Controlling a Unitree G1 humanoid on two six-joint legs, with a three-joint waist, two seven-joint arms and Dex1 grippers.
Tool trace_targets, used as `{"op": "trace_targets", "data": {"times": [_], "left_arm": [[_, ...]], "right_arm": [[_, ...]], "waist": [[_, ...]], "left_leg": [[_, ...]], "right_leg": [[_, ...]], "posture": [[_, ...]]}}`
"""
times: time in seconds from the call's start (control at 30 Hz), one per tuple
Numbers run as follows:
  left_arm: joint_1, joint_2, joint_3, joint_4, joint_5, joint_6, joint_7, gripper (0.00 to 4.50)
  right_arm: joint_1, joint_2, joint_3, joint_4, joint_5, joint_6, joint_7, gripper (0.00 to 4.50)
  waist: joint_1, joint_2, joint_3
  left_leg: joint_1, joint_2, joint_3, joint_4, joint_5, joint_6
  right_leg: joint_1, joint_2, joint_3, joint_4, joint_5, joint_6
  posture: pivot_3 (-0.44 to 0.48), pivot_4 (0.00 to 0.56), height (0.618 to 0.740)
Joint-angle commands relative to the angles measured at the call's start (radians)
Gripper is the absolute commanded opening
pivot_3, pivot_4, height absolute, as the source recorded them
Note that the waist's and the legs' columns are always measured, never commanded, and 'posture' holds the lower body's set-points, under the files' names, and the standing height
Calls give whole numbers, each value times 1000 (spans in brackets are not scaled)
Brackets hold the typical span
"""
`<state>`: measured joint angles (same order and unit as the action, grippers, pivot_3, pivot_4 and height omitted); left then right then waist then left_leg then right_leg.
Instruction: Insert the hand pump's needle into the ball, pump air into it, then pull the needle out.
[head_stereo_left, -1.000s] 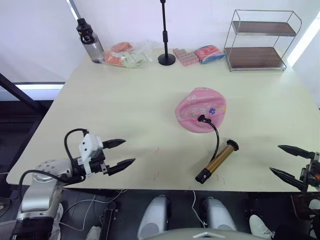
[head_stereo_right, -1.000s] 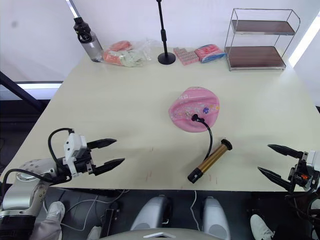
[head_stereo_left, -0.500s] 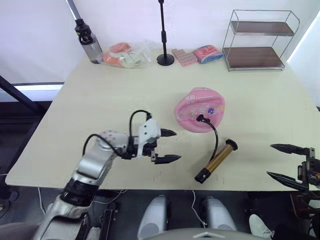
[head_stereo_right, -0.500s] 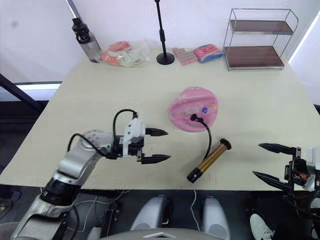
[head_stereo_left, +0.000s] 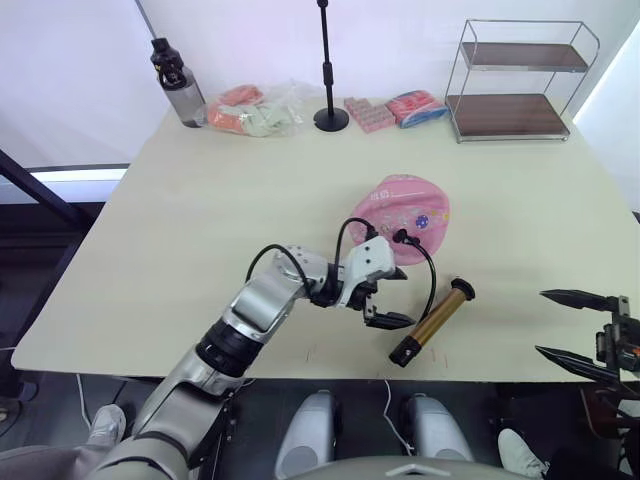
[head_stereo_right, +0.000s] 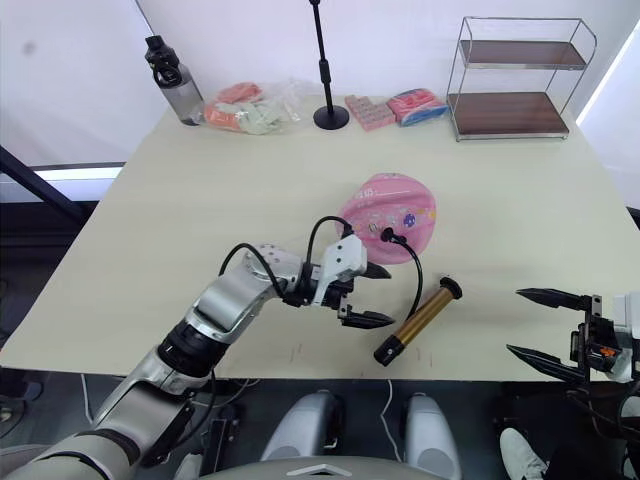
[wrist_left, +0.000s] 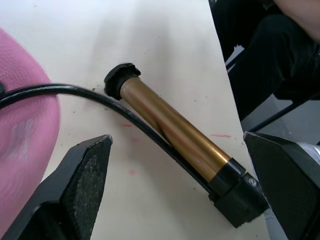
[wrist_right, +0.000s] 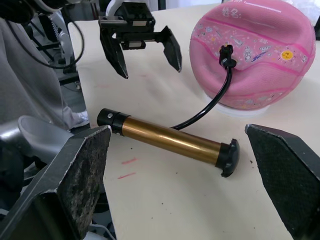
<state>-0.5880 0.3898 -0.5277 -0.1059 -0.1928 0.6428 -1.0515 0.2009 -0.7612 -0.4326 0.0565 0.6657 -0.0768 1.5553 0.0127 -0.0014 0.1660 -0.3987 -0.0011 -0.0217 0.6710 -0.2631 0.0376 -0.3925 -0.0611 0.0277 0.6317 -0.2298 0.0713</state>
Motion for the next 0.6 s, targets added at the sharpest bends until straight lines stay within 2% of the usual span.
{"op": "trace_targets", "data": {"times": [0.03,0.13,0.23,0.4,0.6], "left_arm": [[-13,-47,-48,-30,22,100,59,4466],[-5,-64,-108,-43,66,142,102,4466],[0,-132,-120,-34,76,195,175,4466],[-13,-178,-157,-12,109,253,241,4466],[-17,-164,-203,-18,109,303,240,4466]], "right_arm": [[9,-10,-33,-10,5,-24,12,4500],[17,-1,-35,-18,4,-30,-4,4500],[29,13,-29,-27,2,-38,-19,4500],[39,27,-19,-39,-5,-49,-28,4500],[26,32,-5,-35,-12,-56,-34,4500]], "waist": [[-1,0,0],[-2,0,0],[-1,0,0],[-1,0,0],[-2,0,0]], "left_leg": [[0,0,0,0,0,0],[0,-1,0,0,0,0],[1,-1,-1,0,0,0],[1,-2,-1,2,0,0],[2,-2,-1,3,0,0]], "right_leg": [[0,0,0,0,0,0],[0,0,0,1,0,0],[-1,0,1,4,0,0],[-1,0,1,6,0,0],[-1,0,2,7,-1,0]], "posture": [[0,150,740],[0,150,740],[0,150,740],[0,150,740],[0,150,740]]}}
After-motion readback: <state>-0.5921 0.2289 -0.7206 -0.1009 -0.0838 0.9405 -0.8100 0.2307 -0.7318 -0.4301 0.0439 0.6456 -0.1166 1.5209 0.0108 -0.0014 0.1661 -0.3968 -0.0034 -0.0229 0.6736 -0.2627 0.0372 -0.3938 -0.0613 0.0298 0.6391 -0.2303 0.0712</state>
